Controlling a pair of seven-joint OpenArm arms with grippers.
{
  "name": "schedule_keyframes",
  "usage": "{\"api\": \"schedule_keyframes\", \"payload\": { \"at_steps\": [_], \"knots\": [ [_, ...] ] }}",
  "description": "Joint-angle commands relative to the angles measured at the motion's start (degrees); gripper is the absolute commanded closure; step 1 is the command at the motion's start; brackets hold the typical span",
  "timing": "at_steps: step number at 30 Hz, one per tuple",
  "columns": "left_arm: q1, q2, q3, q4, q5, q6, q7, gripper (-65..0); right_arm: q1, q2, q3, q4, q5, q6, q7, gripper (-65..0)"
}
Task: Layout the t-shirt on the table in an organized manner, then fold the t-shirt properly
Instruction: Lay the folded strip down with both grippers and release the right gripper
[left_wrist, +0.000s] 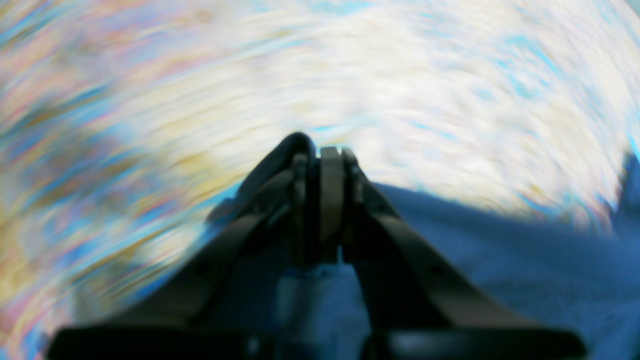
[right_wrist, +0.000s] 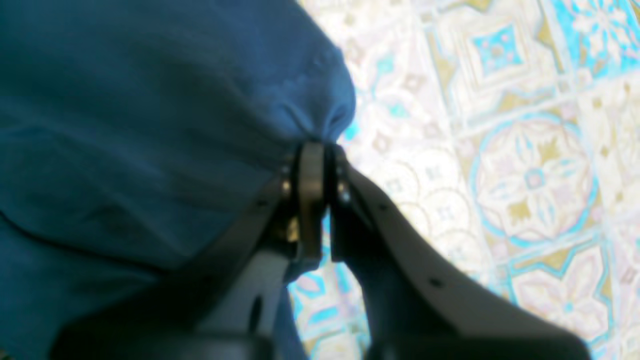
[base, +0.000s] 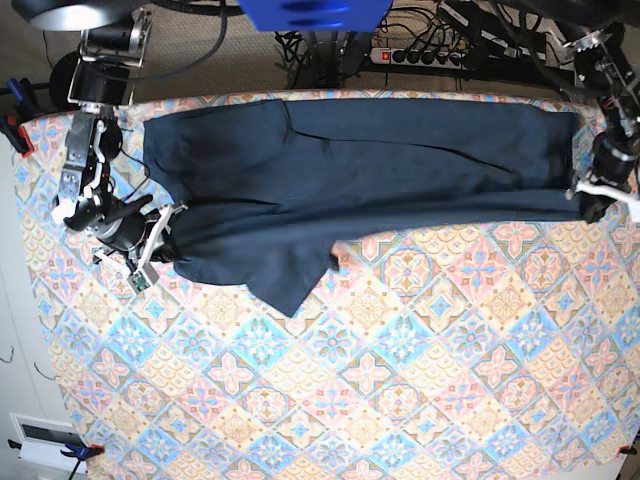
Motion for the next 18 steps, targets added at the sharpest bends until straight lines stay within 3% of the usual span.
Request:
{"api": "schedule_keyframes", "payload": {
  "at_steps": [1, 7, 14, 18],
  "knots": [
    [0.4, -1.3, -0.1, 1.0, -1.6, -0.6, -1.0, 0.0, -0.2, 2.2, 0.4, 2.0, 1.8, 0.2, 1.1, -0.9],
    [4.1, -2.2, -0.6, 3.5, -2.0, -0.6, -1.0, 0.0, -3.8, 5.5, 0.9, 6.5, 10.9, 0.2, 1.3, -0.9],
    [8.2, -2.0, -4.2, 5.3, -5.1, -0.6, -1.0, 0.0, -8.3, 5.8, 6.8, 10.8, 17.2, 0.2, -2.3, -0.8],
    [9.9, -2.4, -4.3, 5.3, -6.6, -0.6, -1.0, 0.0, -10.0, 5.8, 7.3, 11.7, 17.8, 0.2, -4.8, -0.8]
  ]
}}
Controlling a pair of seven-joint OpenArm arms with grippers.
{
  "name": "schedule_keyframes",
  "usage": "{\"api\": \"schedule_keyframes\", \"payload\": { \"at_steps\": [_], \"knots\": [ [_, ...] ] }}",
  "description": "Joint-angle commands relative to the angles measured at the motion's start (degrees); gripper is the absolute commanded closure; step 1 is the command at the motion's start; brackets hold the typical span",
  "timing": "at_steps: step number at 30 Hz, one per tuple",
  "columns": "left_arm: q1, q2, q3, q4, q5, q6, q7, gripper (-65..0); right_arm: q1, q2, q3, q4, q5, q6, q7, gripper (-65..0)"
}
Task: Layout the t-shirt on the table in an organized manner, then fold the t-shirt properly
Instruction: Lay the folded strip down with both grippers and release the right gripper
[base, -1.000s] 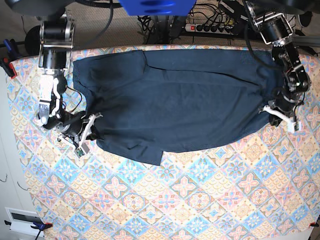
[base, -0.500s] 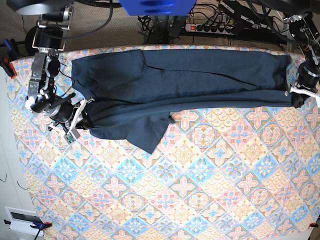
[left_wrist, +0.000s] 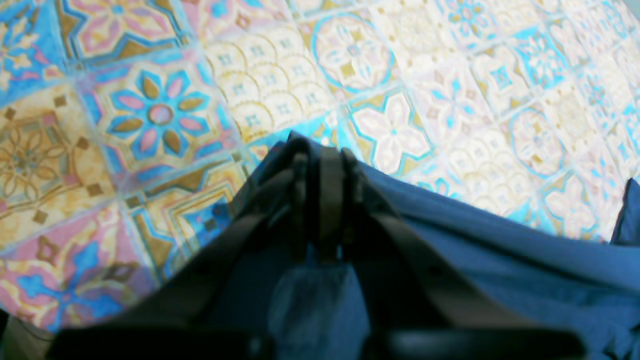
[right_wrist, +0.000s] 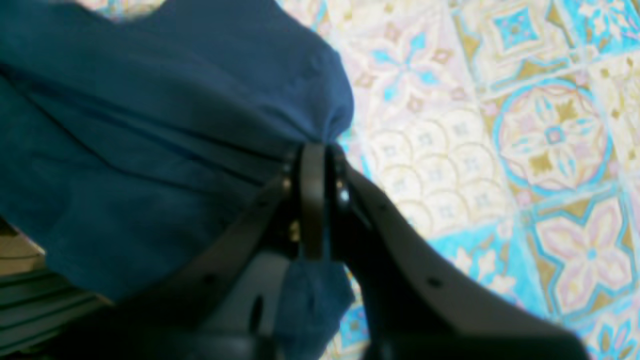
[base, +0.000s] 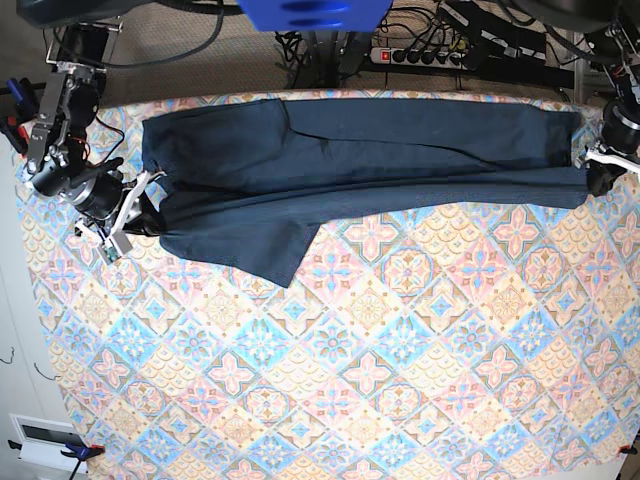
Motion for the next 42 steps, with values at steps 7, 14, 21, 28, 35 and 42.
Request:
{"api": "schedule_keyframes", "payload": {
  "at_steps": [7, 14, 21, 28, 35, 42],
  "knots": [
    [0.7, -1.1, -0.2, 0.7, 7.2, 0.0, -1.3, 0.0, -3.4, 2.2, 0.0, 0.8, 0.5, -0.1, -2.1, -0.8],
    [-3.8, -3.6, 6.0, -3.8, 12.3, 0.0, 9.4, -8.6, -4.2, 2.2, 0.0, 1.0, -5.3, -0.1, -7.2, -1.4],
    [-4.9, -3.4, 6.0, -4.0, 12.2, 0.0, 10.7, -29.1, -4.2, 2.2, 0.6, 4.2, -7.3, -0.1, -7.0, -19.7],
    [-6.6, -0.4, -0.7, -3.8, 8.6, 0.0, 11.2, -30.7, -3.7, 2.0, 4.9, 7.9, -7.3, -0.1, -6.9, -24.0],
    [-6.4, -0.3, -3.0, -3.8, 4.7, 0.0, 11.2, -30.7, 3.7, -0.9, -1.6, 7.8, -7.3, -0.1, -7.0, -24.3],
    [-6.2, -0.3, -2.9, -3.8, -2.0, 0.0, 11.2, -30.7, 13.7, -4.6, -10.5, 1.0, -11.3, -0.1, -6.9, -24.4]
  ]
}}
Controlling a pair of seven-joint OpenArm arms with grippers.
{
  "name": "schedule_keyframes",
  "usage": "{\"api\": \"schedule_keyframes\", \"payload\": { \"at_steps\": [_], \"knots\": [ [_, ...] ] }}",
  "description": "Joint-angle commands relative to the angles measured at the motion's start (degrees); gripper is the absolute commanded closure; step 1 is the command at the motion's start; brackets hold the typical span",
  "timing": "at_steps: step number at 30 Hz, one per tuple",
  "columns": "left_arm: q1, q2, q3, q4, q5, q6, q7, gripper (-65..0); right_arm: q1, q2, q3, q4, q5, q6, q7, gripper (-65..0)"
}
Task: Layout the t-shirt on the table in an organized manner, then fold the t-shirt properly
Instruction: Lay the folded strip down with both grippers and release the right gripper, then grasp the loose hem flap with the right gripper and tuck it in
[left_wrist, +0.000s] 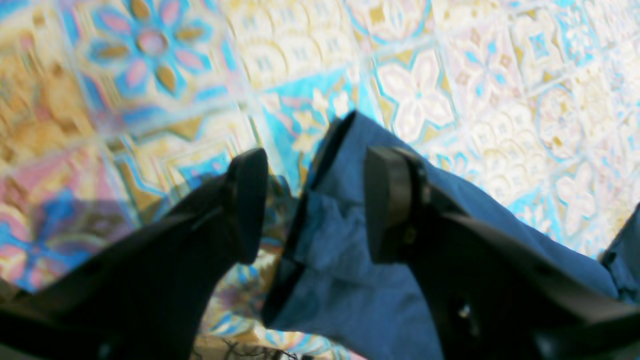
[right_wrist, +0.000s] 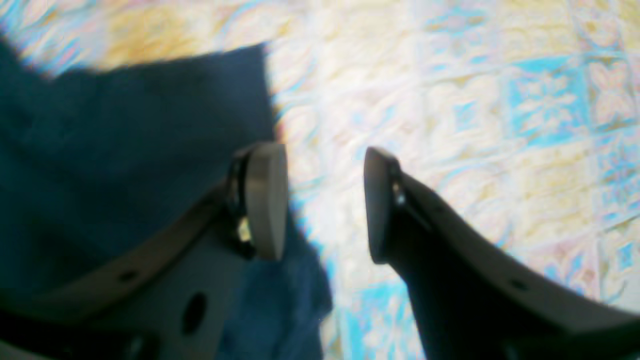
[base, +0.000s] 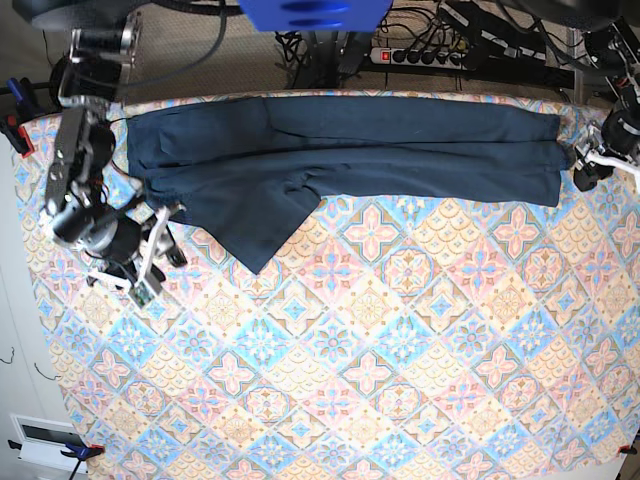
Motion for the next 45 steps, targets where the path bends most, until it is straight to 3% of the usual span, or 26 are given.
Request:
{"api": "schedule_keyframes", "payload": {
  "at_steps": [1, 4, 14, 20, 43, 45],
  "knots": [
    [-0.4, -1.5, -0.3, 1.0, -2.1, -0.4, -1.3, -30.7, 1.1, -1.3, -1.2, -0.7, -0.1, 0.2, 0.8, -24.4],
    [-0.4, -1.5, -0.3, 1.0, -2.8, -0.4, -1.3, -30.7, 2.8, -3.5, -4.6, -5.4, -3.7, 0.2, 3.7, -24.4],
    [-0.4, -1.5, -0.3, 1.0, -2.8, -0.4, -1.3, -30.7, 9.4, -3.6, -16.7, -24.0, -10.5, 0.2, 14.6, -24.1],
    [-0.4, -1.5, -0.3, 1.0, -2.8, -0.4, -1.3, -30.7, 10.1, -3.6, -16.8, -29.1, -10.5, 0.2, 18.5, -24.4],
    [-0.4, -1.5, -0.2, 1.0, -2.8, -0.4, -1.3, -30.7, 10.2, -3.5, -15.7, -31.9, -10.6, 0.2, 22.7, -24.4],
    [-0.4, -1.5, -0.2, 1.0, -2.8, -0.4, -1.3, -30.7, 10.2, -3.4, -15.5, -33.1, -10.6, -1.4, 23.8, -24.5]
  ]
}}
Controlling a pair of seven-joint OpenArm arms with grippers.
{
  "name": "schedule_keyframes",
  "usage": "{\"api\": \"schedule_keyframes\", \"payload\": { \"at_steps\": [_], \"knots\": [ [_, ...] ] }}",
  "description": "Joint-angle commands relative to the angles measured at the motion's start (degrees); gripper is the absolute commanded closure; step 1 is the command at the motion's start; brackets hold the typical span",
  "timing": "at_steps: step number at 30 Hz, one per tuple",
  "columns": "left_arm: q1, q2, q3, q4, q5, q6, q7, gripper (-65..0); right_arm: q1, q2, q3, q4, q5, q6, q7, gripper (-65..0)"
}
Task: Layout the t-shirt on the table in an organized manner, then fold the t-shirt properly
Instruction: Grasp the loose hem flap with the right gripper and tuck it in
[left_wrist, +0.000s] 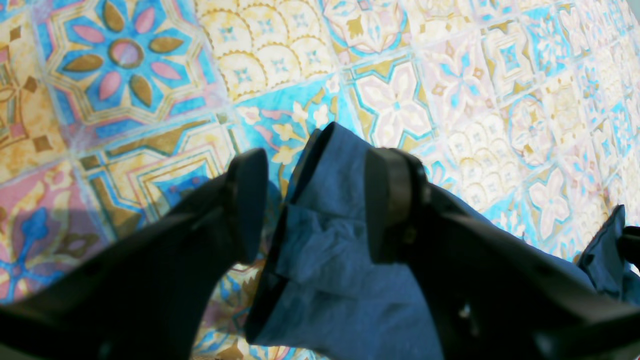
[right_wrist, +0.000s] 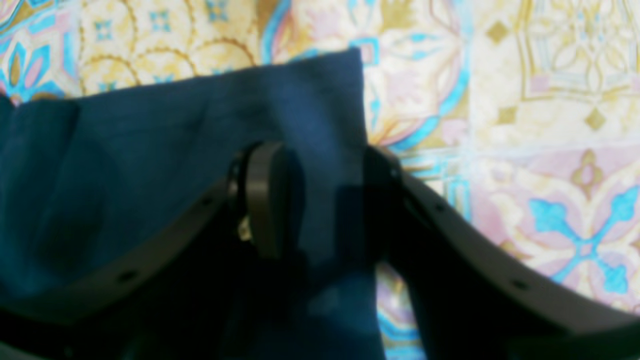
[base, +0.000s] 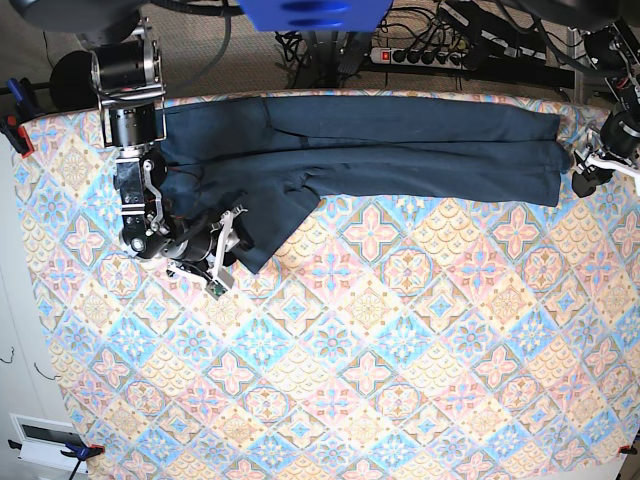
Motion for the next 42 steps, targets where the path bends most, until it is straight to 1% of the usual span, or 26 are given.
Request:
{"api": "schedule_keyframes", "payload": {
  "at_steps": [1, 5, 10, 16, 20, 22, 27, 29, 34, 35, 36, 38, 40, 42],
  "knots": [
    [0.0, -1.2, -0.4, 1.0, -0.8, -0.2, -1.0, -30.7, 1.4, 0.7, 0.3, -0.2, 0.2, -0.5, 0.5, -24.5],
    [0.0, -1.2, -0.4, 1.0, -0.8, -0.2, -1.0, -30.7, 1.4, 0.7, 0.0, -2.0, 0.1, -0.6, 0.6, -24.5],
    [0.0, -1.2, -0.4, 1.0, -0.8, -0.2, -1.0, -30.7, 1.3, 0.7, 0.5, -1.5, 0.1, -0.8, 0.6, -24.5],
    [0.1, -1.2, -0.4, 1.0, -0.8, -0.2, -1.0, -30.7, 1.3, 0.4, 5.6, -1.6, 0.1, -0.8, 0.6, -24.5],
    [0.1, -1.2, -0.4, 1.0, -0.8, -0.2, -1.0, -30.7, 1.3, 0.5, 5.4, -1.9, 0.1, -0.8, 0.3, -24.5],
    [0.1, -1.2, -0.4, 1.0, -0.8, -0.2, -1.0, -30.7, 1.2, 0.5, 3.7, -1.9, 0.1, -0.7, 0.1, -24.5],
    [0.0, -1.2, -0.4, 1.0, -0.8, -0.2, -1.0, -30.7, 0.9, 0.8, -6.3, -1.3, 0.1, -0.7, 0.2, -24.5],
    [-0.1, -1.2, -0.4, 1.0, -0.8, -0.2, -1.0, -30.7, -0.5, 0.8, -9.0, -1.0, 0.1, -0.7, 0.4, -24.4],
    [0.0, -1.2, -0.4, 1.0, -0.8, -0.2, -1.0, -30.7, -1.4, 0.6, -10.2, 0.4, 0.1, -0.6, 0.5, -23.8],
    [0.0, -1.2, -0.4, 1.0, -0.8, -0.2, -1.0, -30.7, -1.4, 0.6, -10.2, 0.4, 0.1, -0.6, 0.5, -22.6],
    [0.0, -1.2, -0.4, 1.0, -0.8, -0.2, -1.0, -30.7, -1.4, 0.6, -10.1, 0.4, 0.1, -0.6, 0.5, -19.8],
    [0.0, -1.2, -0.4, 1.0, -0.8, -0.2, -1.0, -30.7, -1.4, 0.6, -9.7, 0.5, 0.1, -0.6, 0.5, -11.1],
    [0.0, -1.3, -0.4, 1.0, -0.8, -0.2, -1.0, -30.7, -1.4, 0.6, -8.9, 1.2, 0.2, -0.5, 0.6, -0.1],
    [0.0, -1.3, -0.4, 1.0, -0.8, -0.2, -1.0, -30.7, -1.7, 0.8, -6.8, 3.6, 0.3, -0.5, 0.4, -0.1]
  ]
}}
